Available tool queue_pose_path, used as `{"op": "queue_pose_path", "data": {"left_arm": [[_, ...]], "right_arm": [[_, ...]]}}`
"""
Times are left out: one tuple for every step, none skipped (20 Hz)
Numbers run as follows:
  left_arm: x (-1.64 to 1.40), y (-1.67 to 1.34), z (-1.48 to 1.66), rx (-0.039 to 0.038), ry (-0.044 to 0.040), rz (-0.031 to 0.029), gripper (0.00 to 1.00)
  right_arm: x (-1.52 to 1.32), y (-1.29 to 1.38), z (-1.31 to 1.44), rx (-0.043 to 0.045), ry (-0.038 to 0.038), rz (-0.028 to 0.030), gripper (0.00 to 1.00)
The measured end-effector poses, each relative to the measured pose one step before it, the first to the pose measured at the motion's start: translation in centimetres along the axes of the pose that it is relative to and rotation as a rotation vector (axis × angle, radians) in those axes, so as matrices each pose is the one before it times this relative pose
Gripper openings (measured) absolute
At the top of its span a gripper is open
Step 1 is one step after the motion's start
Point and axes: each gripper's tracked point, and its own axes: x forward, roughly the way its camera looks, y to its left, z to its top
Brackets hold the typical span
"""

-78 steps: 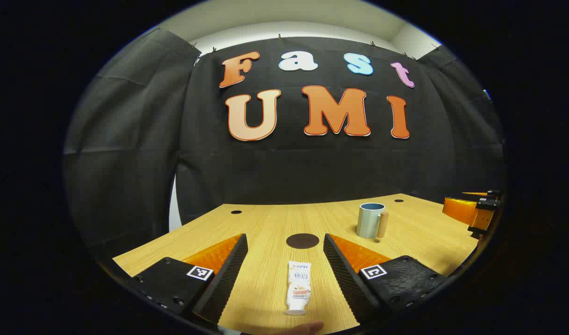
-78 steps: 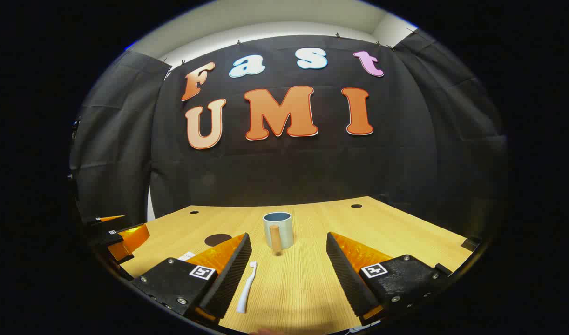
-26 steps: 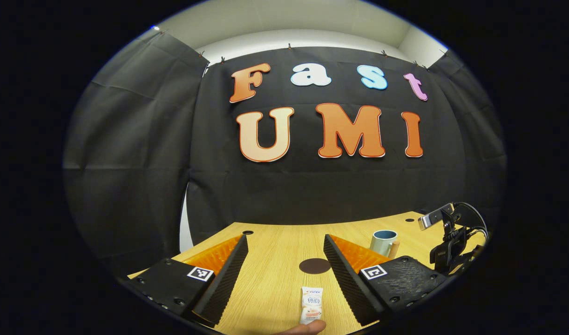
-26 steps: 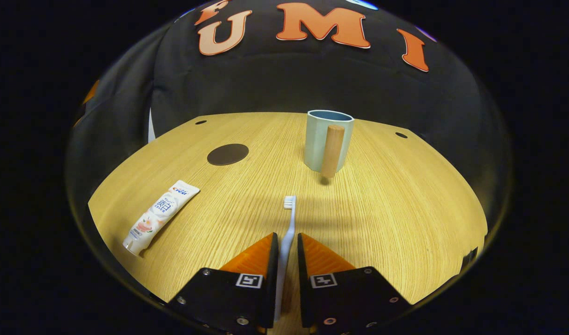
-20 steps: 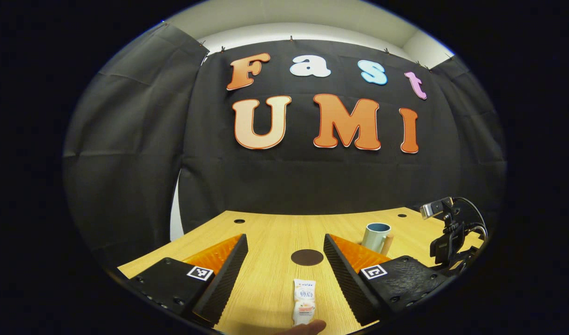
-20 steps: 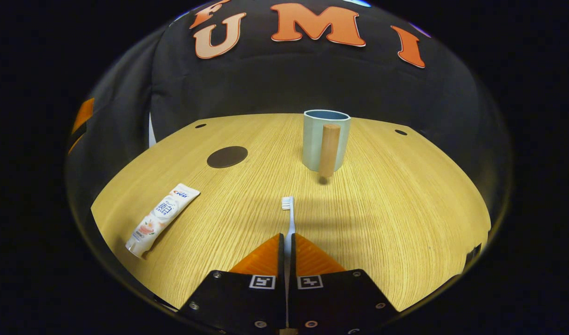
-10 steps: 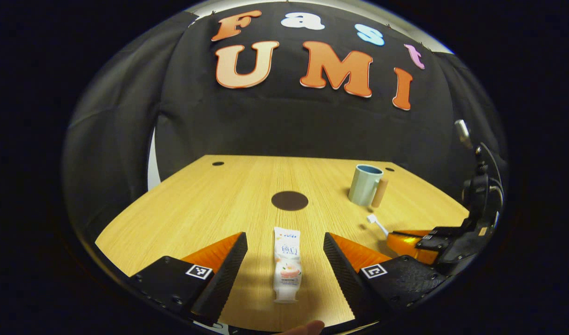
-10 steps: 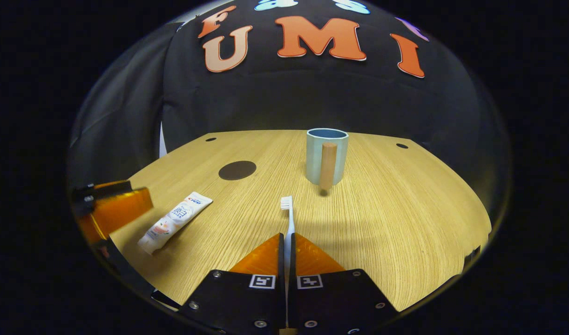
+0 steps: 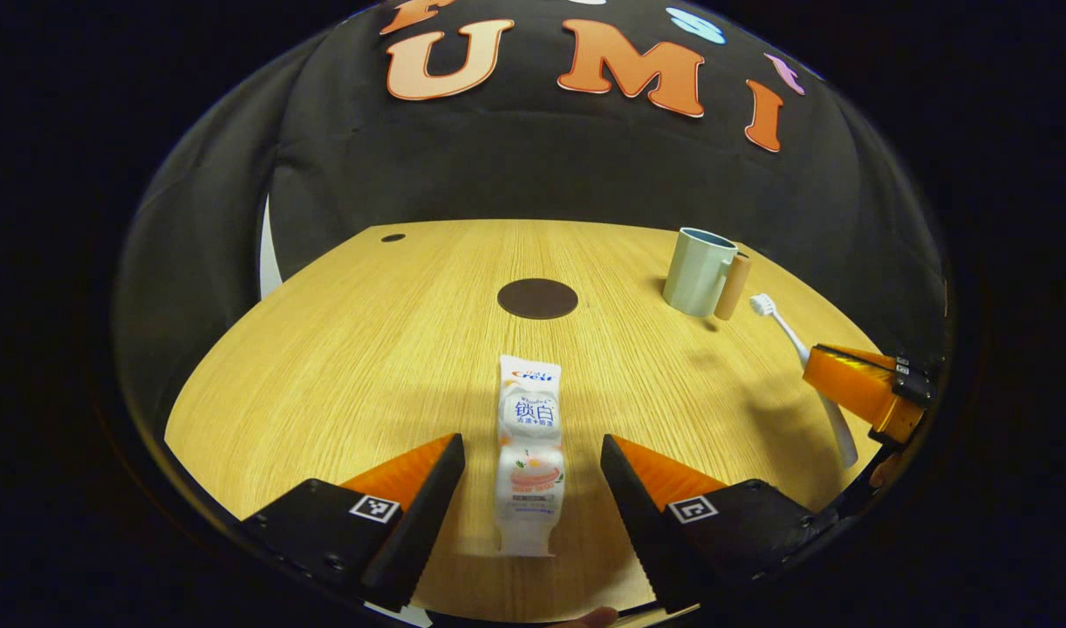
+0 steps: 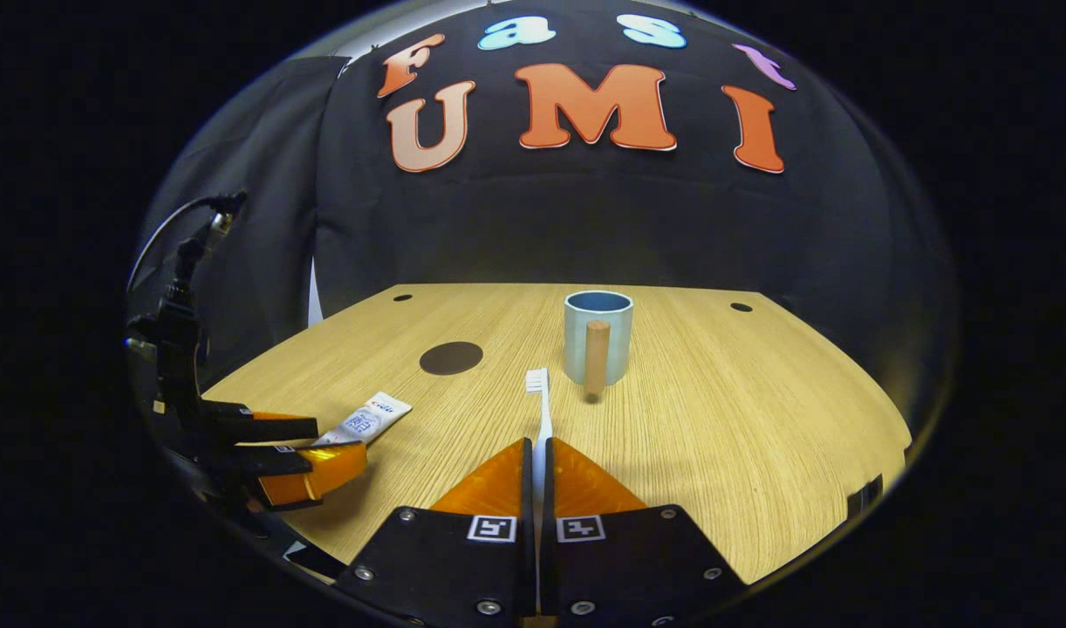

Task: Put the toothbrush and toothpaste on the desktop into the cup, then pick up the cup and place it on the coaster on the desktop.

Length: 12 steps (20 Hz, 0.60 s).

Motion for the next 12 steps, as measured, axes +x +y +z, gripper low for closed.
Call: {"op": "queue_pose_path", "data": {"left_arm": [[-0.049,-0.029,-0.182,-0.00232,0.01477,0.00350,0.94],[0.008,0.105,-0.241,-0.00319,0.01448,0.00701,0.88],[-0.096,0.135,-0.081,0.00432,0.00966,0.01296,0.83],[0.153,0.290,-0.009,0.00889,-0.00339,0.00660,0.75],[0.150,0.111,-0.008,0.00703,0.00239,0.00626,0.71],[-0.005,0.018,0.077,0.00460,-0.00058,0.00151,0.66],[0.059,-0.086,0.139,0.00250,-0.00127,-0.00523,0.64],[0.059,-0.188,-0.086,0.00548,-0.00053,-0.00973,0.59],[-0.184,-0.111,0.171,0.00354,-0.00033,-0.00267,0.55],[0.280,0.023,-0.113,-0.00306,-0.00047,-0.00232,0.48],[-0.144,-0.053,0.127,0.00084,-0.00859,-0.00660,0.48],[0.123,0.126,0.008,0.00292,-0.00947,-0.00382,0.46]], "right_arm": [[-0.188,-0.093,0.241,0.00365,-0.00621,-0.00082,0.03],[-0.044,-0.240,0.274,0.00288,-0.00705,-0.00162,0.03],[-0.136,-0.190,0.336,0.00356,-0.00886,-0.00283,0.03],[-0.096,-0.033,0.288,0.00366,-0.00581,-0.00366,0.03],[-0.052,-0.129,0.209,0.00206,-0.00247,-0.00181,0.03],[0.088,-0.102,-0.006,-0.00096,-0.00331,-0.00331,0.02],[-0.068,-0.156,0.247,0.00006,-0.00701,-0.00420,0.02],[-0.095,-0.190,0.332,0.00081,-0.00697,-0.00235,0.02],[0.029,-0.194,0.314,0.00143,-0.00653,-0.00256,0.02],[-0.009,-0.049,0.249,0.00141,-0.00644,-0.00137,0.03],[-0.082,-0.039,0.469,0.00202,-0.00903,-0.00140,0.02],[-0.046,0.019,0.437,0.00038,-0.00859,-0.00077,0.02]]}}
